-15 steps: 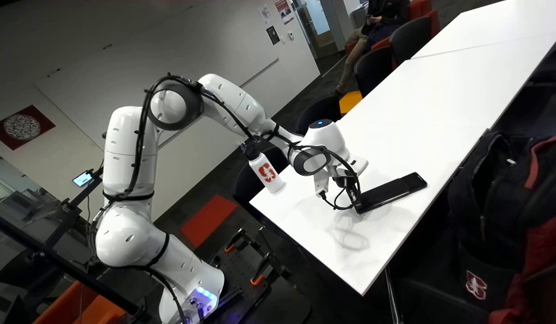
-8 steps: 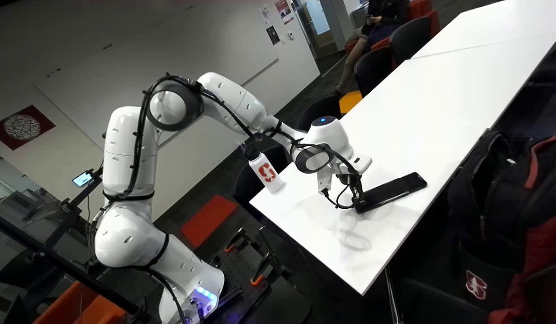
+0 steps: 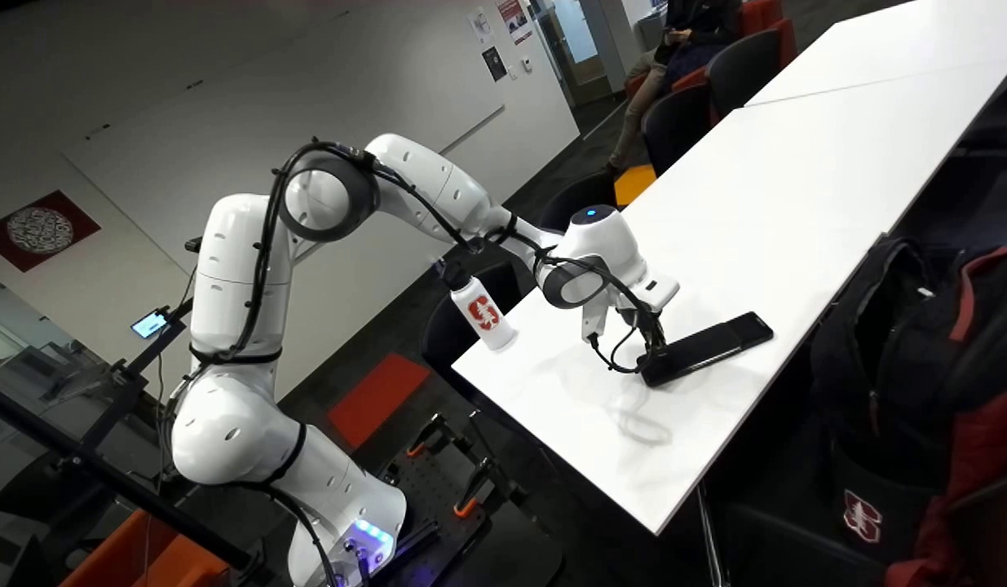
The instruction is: Slide the cover over the calculator.
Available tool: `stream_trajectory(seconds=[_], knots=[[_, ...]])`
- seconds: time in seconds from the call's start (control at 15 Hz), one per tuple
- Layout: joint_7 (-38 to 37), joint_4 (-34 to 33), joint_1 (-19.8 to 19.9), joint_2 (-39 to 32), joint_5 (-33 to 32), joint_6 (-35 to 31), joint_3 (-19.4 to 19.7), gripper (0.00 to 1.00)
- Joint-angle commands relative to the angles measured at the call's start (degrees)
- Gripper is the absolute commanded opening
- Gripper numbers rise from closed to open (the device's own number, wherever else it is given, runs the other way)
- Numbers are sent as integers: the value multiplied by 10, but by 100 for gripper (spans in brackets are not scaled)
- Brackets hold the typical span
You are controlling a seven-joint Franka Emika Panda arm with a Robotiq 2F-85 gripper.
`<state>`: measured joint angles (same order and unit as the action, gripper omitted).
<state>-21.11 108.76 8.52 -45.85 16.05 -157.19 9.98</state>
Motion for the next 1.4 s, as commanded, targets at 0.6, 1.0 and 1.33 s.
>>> stream_trajectory(seconds=[0.6, 1.0, 1.33], knots=[[-110, -113, -38, -83, -3, 6, 59, 0], [-138, -168, -36, -113, -7, 22, 77, 0], [-160, -205, -32, -130, -12, 35, 90, 0]])
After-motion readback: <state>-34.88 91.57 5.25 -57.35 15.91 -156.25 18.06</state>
